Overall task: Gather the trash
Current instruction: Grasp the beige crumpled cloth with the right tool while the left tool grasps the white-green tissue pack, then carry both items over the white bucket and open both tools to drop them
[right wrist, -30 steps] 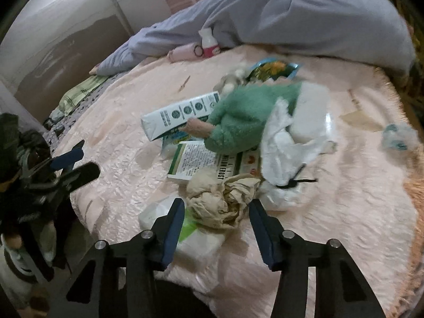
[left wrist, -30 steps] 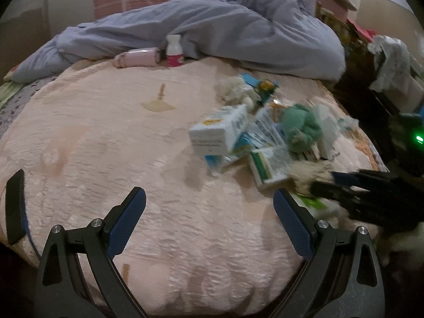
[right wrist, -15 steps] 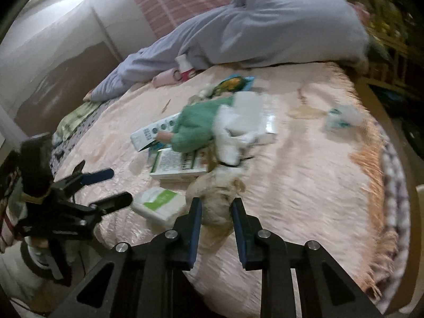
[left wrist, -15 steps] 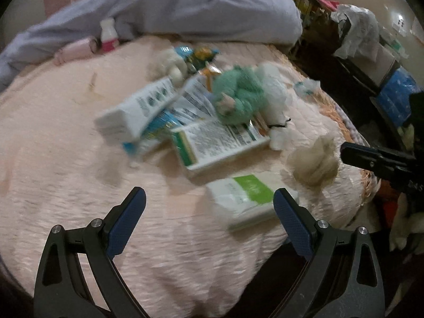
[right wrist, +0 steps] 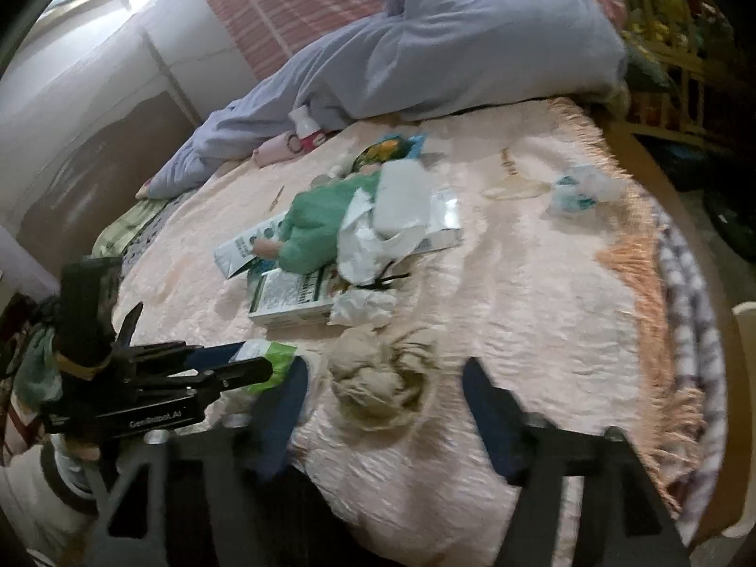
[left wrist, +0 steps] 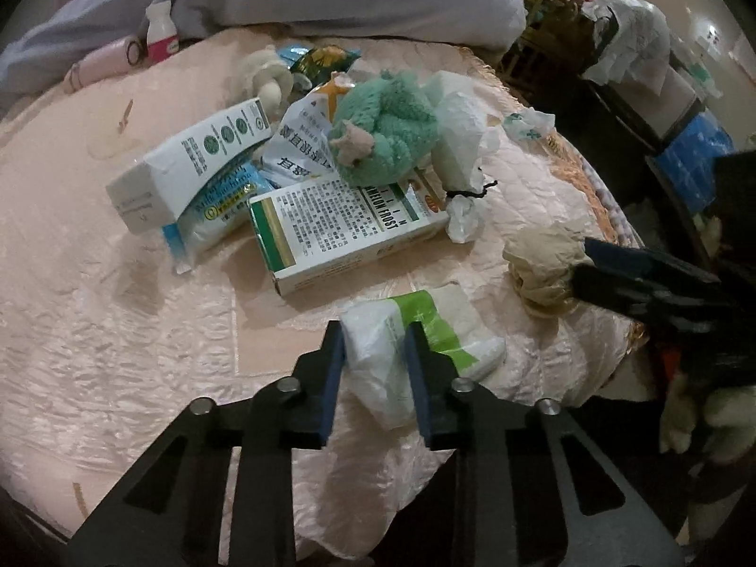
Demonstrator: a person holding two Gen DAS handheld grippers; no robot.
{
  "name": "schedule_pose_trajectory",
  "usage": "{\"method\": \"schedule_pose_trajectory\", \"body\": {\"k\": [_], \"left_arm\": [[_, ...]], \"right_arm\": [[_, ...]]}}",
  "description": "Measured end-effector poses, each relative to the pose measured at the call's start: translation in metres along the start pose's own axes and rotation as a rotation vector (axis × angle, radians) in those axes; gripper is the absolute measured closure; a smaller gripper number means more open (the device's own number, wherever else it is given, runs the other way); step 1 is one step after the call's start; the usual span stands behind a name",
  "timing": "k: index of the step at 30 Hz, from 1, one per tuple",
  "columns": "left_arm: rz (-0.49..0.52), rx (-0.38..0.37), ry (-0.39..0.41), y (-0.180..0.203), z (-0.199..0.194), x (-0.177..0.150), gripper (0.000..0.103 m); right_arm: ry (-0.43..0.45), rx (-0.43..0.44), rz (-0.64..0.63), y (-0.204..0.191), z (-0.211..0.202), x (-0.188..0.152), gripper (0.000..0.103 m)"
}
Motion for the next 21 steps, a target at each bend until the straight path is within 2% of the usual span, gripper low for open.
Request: {"method": "schedule_pose_trajectory", "body": {"k": [2, 3, 4, 7, 8, 9, 10, 12, 14, 16, 17, 18, 21], "left_arm": [[-0.002, -0.002, 0.0, -0.001, -0.002, -0.001, 0.082], [-0.008, -0.006, -0.004, -0.002, -0.003, -0.002, 0.082], [-0.011, -0.008, -0.007, -0.002, -0.003, -0.001, 0.082], [-0.028, -0.028, -0.006, -0.002, -0.003, -0.004, 0.08], [-0.042, -0.047, -0.015, -0.003, -0.002, -0.004, 0.073], [-0.056, -0.069, -0.032, -0.002, 0.002, -0.004, 0.057], [-0.072, -0.091, -0.051, -0.002, 0.006, -0.004, 0.049], [-0.13, -0.13, -0.071, -0.002, 0.013, -0.005, 0.049], [-0.141, -0.127, -0.067, 0.001, 0.018, -0.006, 0.048], [-0.126, -0.113, -0.063, 0.005, 0.02, -0.007, 0.049], [-0.113, -0.098, -0.066, 0.007, 0.02, -0.007, 0.056], [-0.097, -0.086, -0.066, 0.01, 0.018, -0.007, 0.072], [-0.056, -0.082, -0.046, 0.018, 0.005, -0.003, 0.086]], "right_arm": [[-0.024, 0.001, -0.011, -0.003, 0.015, -0.001, 0.037], [-0.038, 0.002, -0.004, -0.003, 0.023, -0.003, 0.052], [-0.049, 0.008, 0.006, -0.002, 0.03, -0.005, 0.06], [-0.034, 0.017, 0.029, 0.002, 0.029, -0.01, 0.064], [-0.026, 0.018, 0.03, 0.003, 0.025, -0.011, 0.065], [-0.019, 0.012, 0.024, 0.005, 0.02, -0.012, 0.065], [-0.013, 0.005, 0.017, 0.006, 0.016, -0.012, 0.065], [-0.001, -0.005, 0.012, 0.01, 0.005, -0.012, 0.065], [0.007, -0.005, 0.011, 0.011, 0.0, -0.013, 0.065], [0.021, -0.017, 0.009, 0.012, -0.004, -0.013, 0.065], [0.024, -0.018, 0.01, 0.012, -0.006, -0.014, 0.065], [0.027, -0.02, 0.01, 0.013, -0.007, -0.014, 0.065], [0.044, -0.035, 0.01, 0.016, -0.017, -0.015, 0.065]]}}
Point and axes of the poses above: each gripper's, at about its wrist camera, not at the fingertips, and z roughly the way its jaws point, y to its right, x to its top, the point moved 3 cm from there along z, roughly the way its jaws point, and after that the axes turned 12 degrees about -z, right-handed, at the moved point
